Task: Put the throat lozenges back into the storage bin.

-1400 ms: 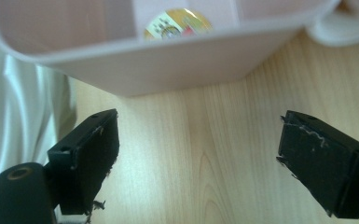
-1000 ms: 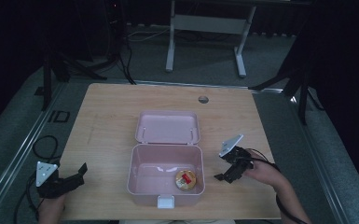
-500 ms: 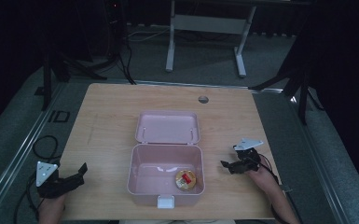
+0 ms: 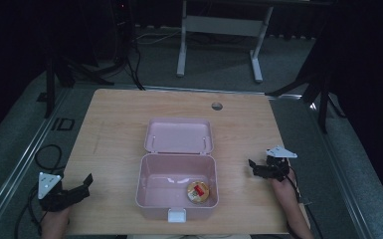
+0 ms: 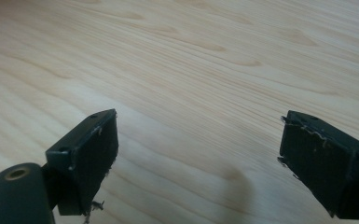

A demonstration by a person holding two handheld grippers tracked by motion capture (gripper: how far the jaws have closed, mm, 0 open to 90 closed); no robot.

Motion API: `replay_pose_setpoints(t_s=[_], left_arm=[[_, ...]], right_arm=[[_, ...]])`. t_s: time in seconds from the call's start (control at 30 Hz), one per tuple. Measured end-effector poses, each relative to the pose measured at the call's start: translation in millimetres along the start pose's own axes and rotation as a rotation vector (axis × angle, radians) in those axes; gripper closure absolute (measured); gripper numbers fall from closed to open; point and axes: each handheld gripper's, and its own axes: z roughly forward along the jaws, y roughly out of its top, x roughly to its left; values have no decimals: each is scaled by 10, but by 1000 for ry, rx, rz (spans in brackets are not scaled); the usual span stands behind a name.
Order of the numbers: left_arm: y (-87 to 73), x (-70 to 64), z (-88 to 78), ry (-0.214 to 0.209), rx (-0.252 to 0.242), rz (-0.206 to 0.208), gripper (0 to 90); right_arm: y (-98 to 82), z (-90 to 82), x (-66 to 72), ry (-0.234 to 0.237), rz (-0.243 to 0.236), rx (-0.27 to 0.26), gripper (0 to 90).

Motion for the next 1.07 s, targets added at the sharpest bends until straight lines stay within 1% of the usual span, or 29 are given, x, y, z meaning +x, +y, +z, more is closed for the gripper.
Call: replay_pose_setpoints(t_s=[0.07, 0.17, 0.2, 0.27, 0.33, 0.4, 0.43, 0.5, 0.57, 0.7, 0.73, 0.8, 0.93, 1.03, 1.07], left_arm=[[1, 1, 1, 2, -1, 0, 7], [1, 2, 1, -1, -1, -2, 7], [0, 0, 3, -4, -1, -3, 7], [-1, -5, 6, -5, 5, 4, 7], [-4, -13, 12, 0, 5, 8, 7], [-2, -11, 10, -2, 4, 7, 8], [-3, -8, 7, -1, -1, 4, 8], [-3, -2, 5, -3, -2, -3, 7], [-8, 1, 1, -2, -5, -3, 8], [-18, 4, 2, -9, 0, 0, 7], [-18, 6, 5, -4, -1, 0, 8], [-15, 11, 7, -4, -3, -4, 7], [-17, 10, 9, -2, -3, -3, 7], [-17, 8, 7, -1, -1, -1, 7], [-17, 8, 7, -3, -2, -2, 7]], right_arm=[[-11, -16, -29, -46, 15, -13, 113], [-30, -36, -70, -100, 45, -26, 113], [-39, -42, -84, -113, 56, -34, 113], [-63, -56, -126, -123, 91, -55, 113], [-74, -79, -184, -102, 142, -74, 113], [-89, -105, -226, -116, 177, -100, 113], [-96, -117, -249, -114, 194, -107, 113], [-110, -132, -297, -95, 234, -120, 113], [-121, -138, -331, -72, 258, -129, 113], [-124, -119, -344, -76, 261, -109, 113], [-125, -115, -346, -80, 264, -109, 113], [-128, -110, -359, -71, 277, -110, 113], [-133, -107, -377, -89, 292, -103, 113], [-134, -96, -386, -108, 301, -83, 114], [-134, -93, -389, -105, 301, -79, 113]])
